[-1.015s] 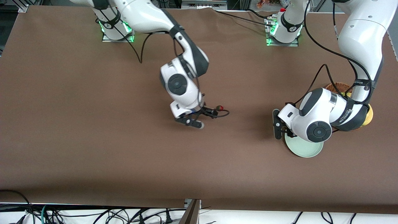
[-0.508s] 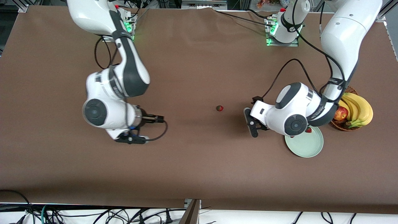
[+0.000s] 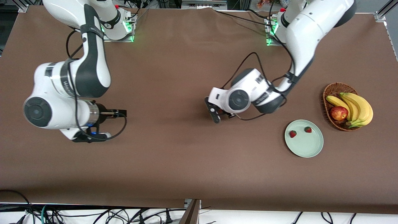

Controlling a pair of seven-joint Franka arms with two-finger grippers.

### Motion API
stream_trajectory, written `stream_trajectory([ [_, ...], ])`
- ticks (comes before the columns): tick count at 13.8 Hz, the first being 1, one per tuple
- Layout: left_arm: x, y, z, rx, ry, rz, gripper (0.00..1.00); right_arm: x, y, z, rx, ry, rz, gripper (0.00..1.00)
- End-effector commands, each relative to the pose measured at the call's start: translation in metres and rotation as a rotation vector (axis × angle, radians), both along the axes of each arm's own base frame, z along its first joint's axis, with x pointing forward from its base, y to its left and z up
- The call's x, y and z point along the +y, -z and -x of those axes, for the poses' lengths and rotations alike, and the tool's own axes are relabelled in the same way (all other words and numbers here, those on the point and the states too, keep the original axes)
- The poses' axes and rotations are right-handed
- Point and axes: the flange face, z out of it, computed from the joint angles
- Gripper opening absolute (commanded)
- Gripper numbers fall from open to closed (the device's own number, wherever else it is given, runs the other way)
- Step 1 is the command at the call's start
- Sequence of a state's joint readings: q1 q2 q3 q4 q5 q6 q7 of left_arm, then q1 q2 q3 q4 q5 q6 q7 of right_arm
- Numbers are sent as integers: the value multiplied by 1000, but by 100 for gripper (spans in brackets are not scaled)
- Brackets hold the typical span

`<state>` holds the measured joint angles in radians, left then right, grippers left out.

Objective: Collect all strawberries into plate
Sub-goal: 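Grasp the mid-table strawberry with the left gripper while the right gripper returns to rest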

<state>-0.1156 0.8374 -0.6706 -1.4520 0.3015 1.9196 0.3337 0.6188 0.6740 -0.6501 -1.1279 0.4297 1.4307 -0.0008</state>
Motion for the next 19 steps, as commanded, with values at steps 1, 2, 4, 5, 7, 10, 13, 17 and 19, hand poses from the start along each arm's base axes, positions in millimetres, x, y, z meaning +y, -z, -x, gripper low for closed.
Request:
stream_trajectory([
  [1,-16,32,11,-41,-4,-10,100,-35,-50,17,-18,-39,15,100],
  [2,-20,39,15,-56,-3,-12,100,-42,-60,27,-18,-69,57,100],
  [4,-21,50,23,-53,15,-33,100,-50,-79,48,-26,-125,112,100],
  [5,-27,59,35,-41,37,-47,100,-55,-90,57,-33,-124,110,100],
  [7,-23,71,36,-68,82,-92,100,-78,-106,74,-39,-40,92,100],
  [10,-23,72,36,-91,107,-111,97,-102,-136,104,-65,-10,64,100],
  [13,-24,76,41,-105,141,-133,75,-120,-161,125,-84,6,67,100],
  [17,-24,77,41,-105,140,-134,8,-125,-184,134,-130,18,64,100],
  [19,-22,72,40,-105,136,-142,2,-130,-196,141,-153,27,66,100],
])
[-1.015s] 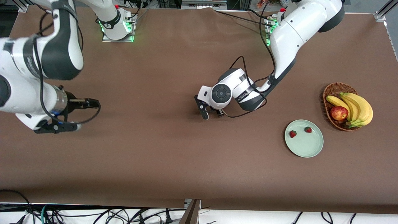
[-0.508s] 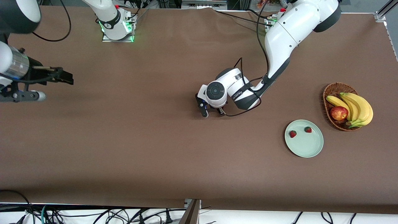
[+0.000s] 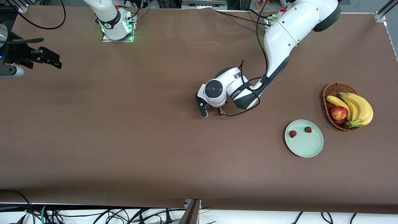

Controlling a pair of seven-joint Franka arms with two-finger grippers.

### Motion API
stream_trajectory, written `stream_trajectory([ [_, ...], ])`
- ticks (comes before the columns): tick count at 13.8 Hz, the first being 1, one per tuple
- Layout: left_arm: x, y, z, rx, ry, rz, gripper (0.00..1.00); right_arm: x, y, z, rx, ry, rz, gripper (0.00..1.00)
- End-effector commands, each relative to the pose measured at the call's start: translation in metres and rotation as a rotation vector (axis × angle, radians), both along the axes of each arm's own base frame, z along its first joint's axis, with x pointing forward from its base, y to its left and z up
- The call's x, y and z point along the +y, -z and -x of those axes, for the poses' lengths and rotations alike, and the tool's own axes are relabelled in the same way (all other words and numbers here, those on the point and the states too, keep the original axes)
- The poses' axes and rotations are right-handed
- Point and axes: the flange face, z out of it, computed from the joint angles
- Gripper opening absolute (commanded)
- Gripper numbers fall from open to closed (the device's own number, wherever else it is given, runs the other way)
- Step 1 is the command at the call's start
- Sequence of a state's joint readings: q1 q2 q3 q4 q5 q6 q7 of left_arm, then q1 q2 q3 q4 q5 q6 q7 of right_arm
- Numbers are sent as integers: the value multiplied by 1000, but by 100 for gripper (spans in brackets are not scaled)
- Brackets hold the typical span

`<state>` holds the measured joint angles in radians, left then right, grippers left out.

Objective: Collect all strawberries into plate
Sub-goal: 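Grasp the mid-table strawberry with the left gripper while the right gripper returns to rest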

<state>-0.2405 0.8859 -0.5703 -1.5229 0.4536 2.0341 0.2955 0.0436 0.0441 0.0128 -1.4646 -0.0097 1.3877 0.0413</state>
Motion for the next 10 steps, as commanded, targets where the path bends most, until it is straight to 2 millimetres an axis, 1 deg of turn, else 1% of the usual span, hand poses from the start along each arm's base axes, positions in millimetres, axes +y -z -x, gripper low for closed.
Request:
stream_trajectory([
  [1,5,-8,0,-7,6,-43,0,-2,-1,10,2,17,19,100],
  [2,13,-20,-5,3,-2,-71,0,3,-3,11,2,10,19,100],
  [3,25,-35,-13,18,-23,-99,0,11,-1,11,3,-2,19,100],
  [4,42,-55,-23,39,-46,-138,0,12,0,11,9,-4,18,100],
  [5,57,-70,-28,84,-51,-171,0,12,2,10,13,-7,16,100],
  [6,74,-87,-38,121,-63,-187,0,10,6,6,19,-13,14,100],
  [7,95,-102,-49,156,-81,-205,0,10,6,5,19,-17,18,100],
  [8,124,-112,-64,193,-74,-211,0,11,6,5,19,-18,19,100],
  [9,156,-117,-80,229,-18,-197,0,11,6,4,16,-18,18,100],
  [10,193,-115,-95,261,36,-156,0,11,6,4,16,-18,18,100],
])
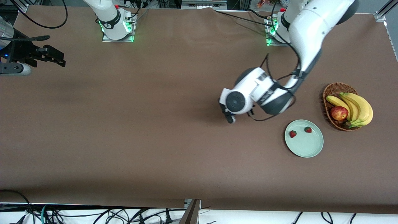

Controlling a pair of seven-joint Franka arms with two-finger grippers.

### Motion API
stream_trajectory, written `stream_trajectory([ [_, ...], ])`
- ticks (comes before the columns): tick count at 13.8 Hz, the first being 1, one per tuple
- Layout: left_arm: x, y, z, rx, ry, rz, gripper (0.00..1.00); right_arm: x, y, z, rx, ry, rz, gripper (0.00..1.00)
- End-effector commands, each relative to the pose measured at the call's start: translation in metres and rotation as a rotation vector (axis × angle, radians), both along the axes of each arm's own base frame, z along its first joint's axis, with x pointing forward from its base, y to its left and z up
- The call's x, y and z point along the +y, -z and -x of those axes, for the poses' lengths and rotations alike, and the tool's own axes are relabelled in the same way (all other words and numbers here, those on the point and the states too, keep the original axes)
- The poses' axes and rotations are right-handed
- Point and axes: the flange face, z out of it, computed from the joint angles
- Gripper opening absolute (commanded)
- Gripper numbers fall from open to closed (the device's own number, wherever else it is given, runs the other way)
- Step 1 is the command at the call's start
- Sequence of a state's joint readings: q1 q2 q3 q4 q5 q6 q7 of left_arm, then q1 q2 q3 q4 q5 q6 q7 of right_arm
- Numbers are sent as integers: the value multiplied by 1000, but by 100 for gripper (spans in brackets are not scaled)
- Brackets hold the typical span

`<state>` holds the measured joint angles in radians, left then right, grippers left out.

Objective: Collect all strawberries into plate
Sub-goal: 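Carry the strawberry over the plate with the left gripper and open it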

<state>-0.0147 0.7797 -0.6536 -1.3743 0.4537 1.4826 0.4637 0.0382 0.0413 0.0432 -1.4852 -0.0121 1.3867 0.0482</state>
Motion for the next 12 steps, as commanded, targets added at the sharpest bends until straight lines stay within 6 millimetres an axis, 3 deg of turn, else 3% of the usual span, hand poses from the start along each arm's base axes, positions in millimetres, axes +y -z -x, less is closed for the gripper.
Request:
stream_trajectory([
  [1,86,-3,-36,84,95,103,0,-4,-2,2,-3,3,15,100],
  [4,154,17,-56,90,183,183,0,-3,-2,1,-9,6,12,100],
  [7,224,20,-81,35,316,280,0,-3,-3,1,-11,9,12,100],
  [11,241,8,-108,-56,662,238,1,-4,-2,0,-11,14,12,100],
  [12,255,15,-108,-64,648,254,23,-4,-1,-1,-11,14,14,100],
])
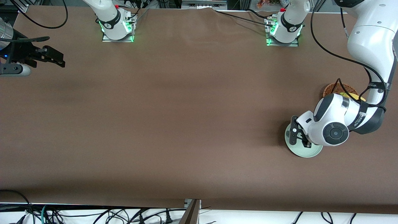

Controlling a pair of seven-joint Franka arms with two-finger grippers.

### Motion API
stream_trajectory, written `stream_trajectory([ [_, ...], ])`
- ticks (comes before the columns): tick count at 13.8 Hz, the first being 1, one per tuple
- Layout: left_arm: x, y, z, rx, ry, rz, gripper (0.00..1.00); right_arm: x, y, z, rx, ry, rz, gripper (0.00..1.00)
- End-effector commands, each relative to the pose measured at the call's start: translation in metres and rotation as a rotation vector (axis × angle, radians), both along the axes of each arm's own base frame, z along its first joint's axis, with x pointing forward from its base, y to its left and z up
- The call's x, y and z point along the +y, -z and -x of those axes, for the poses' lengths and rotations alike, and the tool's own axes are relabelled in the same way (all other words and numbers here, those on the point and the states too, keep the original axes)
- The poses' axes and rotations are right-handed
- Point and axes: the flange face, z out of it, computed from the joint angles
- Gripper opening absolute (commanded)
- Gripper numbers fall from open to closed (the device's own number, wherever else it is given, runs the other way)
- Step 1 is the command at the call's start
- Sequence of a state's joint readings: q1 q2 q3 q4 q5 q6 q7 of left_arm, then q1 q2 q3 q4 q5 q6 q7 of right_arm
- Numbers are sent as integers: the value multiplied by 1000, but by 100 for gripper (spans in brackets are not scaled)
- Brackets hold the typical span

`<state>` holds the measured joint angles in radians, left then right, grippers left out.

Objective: Collect all strawberries into plate
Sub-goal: 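Carry the strawberry over the plate with the left gripper and open it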

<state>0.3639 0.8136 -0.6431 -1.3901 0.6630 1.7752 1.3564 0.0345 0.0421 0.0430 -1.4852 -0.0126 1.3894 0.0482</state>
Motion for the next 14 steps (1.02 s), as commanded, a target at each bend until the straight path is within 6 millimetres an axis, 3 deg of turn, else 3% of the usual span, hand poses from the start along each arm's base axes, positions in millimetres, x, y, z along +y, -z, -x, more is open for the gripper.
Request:
stream_trajectory([
  [1,9,6,-3,-19,93,24,99,-2,-4,0,-15,10,13,100],
  [6,5,-2,-2,-10,68,53,100,-4,-6,-7,-18,9,11,100],
  [8,7,-14,7,69,-6,78,100,-4,-6,-7,-19,10,11,100],
  [11,1,-82,20,117,-220,1,100,-4,-6,-7,-21,10,11,100],
  [14,-5,-167,41,55,-470,-44,100,-4,-6,-7,-21,10,11,100],
])
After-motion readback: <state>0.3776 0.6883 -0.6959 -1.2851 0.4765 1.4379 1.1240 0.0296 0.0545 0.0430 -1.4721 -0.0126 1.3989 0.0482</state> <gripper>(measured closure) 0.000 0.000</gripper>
